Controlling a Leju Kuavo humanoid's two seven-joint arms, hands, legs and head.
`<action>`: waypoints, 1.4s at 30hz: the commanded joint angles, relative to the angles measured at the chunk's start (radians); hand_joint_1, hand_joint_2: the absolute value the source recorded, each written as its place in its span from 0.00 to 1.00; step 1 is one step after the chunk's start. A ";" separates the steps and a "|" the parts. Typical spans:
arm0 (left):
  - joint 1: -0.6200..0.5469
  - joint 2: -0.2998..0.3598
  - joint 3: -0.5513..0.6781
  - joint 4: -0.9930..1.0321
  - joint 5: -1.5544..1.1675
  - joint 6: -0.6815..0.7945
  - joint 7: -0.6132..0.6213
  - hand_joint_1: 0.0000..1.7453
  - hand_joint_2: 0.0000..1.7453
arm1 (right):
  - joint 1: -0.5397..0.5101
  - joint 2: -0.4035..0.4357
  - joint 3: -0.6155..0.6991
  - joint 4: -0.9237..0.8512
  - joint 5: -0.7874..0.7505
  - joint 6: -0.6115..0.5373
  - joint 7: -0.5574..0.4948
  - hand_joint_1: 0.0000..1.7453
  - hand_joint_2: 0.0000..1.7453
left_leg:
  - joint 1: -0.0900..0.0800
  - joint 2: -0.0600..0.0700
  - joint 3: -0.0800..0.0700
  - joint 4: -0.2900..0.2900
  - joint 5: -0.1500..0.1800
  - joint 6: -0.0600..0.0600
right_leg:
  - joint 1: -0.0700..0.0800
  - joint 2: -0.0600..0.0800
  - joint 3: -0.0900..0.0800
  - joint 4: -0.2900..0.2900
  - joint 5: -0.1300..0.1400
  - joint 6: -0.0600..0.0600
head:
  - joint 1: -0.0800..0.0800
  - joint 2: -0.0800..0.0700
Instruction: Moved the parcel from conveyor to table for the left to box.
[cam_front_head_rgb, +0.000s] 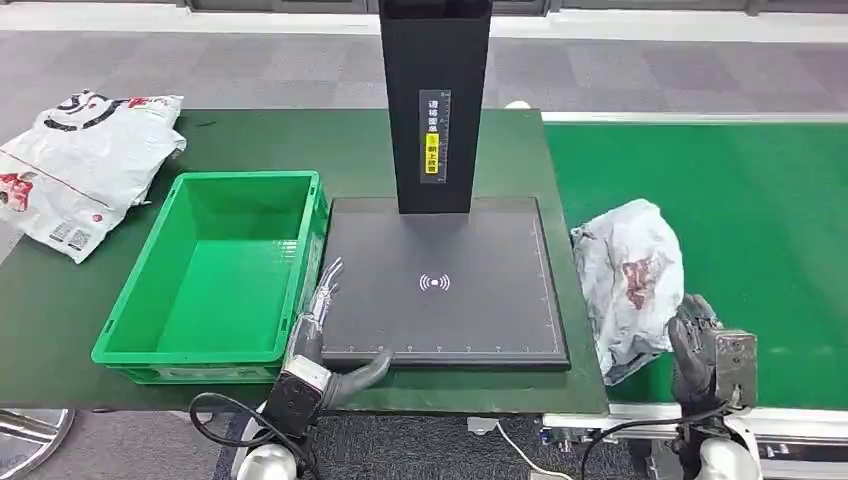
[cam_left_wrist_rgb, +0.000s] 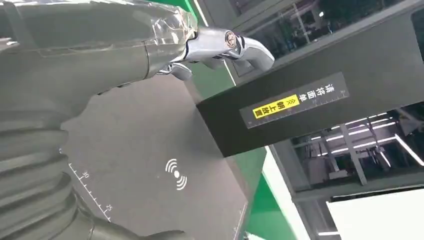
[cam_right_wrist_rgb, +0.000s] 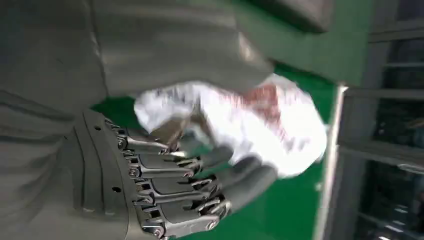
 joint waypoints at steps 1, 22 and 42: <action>-0.017 0.012 0.032 0.028 -0.008 -0.008 0.003 0.00 1.00 | 0.084 0.055 0.075 -0.252 -0.068 0.003 0.010 1.00 1.00 | 0.000 -0.001 0.000 -0.001 0.000 -0.001 | 0.000 0.003 0.000 0.000 0.000 -0.001 | 0.000 0.000; 0.004 0.007 0.040 0.003 0.007 -0.029 -0.010 0.00 1.00 | 0.150 0.068 0.099 -0.376 -0.022 -0.083 0.085 0.00 1.00 | 0.001 -0.001 0.002 -0.001 0.000 -0.001 | 0.001 0.005 0.001 -0.002 0.000 -0.001 | 0.000 0.000; -0.017 0.024 -0.025 0.020 0.028 -0.042 0.019 0.00 1.00 | -0.268 -0.232 0.215 0.377 1.213 -0.415 0.710 0.00 1.00 | 0.002 0.006 0.003 -0.003 0.002 0.001 | 0.002 0.014 0.002 -0.006 0.006 0.001 | 0.000 0.000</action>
